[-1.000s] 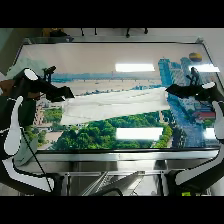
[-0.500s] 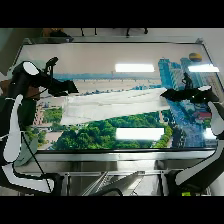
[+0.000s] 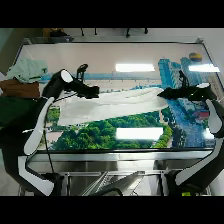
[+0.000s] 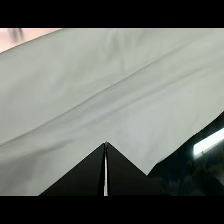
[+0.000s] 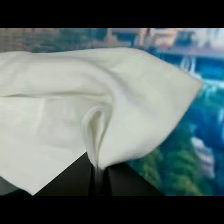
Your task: Fold the shirts.
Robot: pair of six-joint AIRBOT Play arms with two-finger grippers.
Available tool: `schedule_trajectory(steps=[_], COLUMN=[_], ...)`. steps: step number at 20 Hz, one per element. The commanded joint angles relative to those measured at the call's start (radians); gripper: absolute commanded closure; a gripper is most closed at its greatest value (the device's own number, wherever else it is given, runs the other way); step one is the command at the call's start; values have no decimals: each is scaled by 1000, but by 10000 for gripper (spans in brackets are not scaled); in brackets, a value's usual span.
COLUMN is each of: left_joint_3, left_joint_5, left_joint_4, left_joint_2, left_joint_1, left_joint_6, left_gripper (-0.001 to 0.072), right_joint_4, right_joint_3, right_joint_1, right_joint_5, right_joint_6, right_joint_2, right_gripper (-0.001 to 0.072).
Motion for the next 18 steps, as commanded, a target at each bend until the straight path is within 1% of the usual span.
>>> schedule_trajectory(steps=[1,3,4,8,11,13,14,16,18], left_joint_3=[1,16,51,283,424,501,525,520,445], left_joint_5=[211,291,295,264,218,134,70,-76,-194], left_joint_4=[-87,-137,-146,-209,-217,-216,-216,-216,-214], left_joint_2=[-106,-165,-200,-359,-419,-391,-350,-219,-39], left_joint_1=[-110,-168,-195,-306,-351,-339,-317,-242,-134], left_joint_6=[2,3,2,2,-16,-16,-10,40,63], left_gripper=[692,692,693,692,692,692,693,693,693], right_joint_4=[16,17,19,103,121,122,129,162,202], right_joint_3=[89,153,184,323,371,371,371,371,371], right_joint_1=[-34,-73,-90,-150,-152,-130,-110,-45,71], right_joint_5=[134,205,234,337,351,377,397,409,377], right_joint_6=[62,102,113,158,179,206,227,273,299], right_joint_2=[32,63,80,145,189,198,198,198,198], right_gripper=[698,698,698,698,698,698,697,697,697])
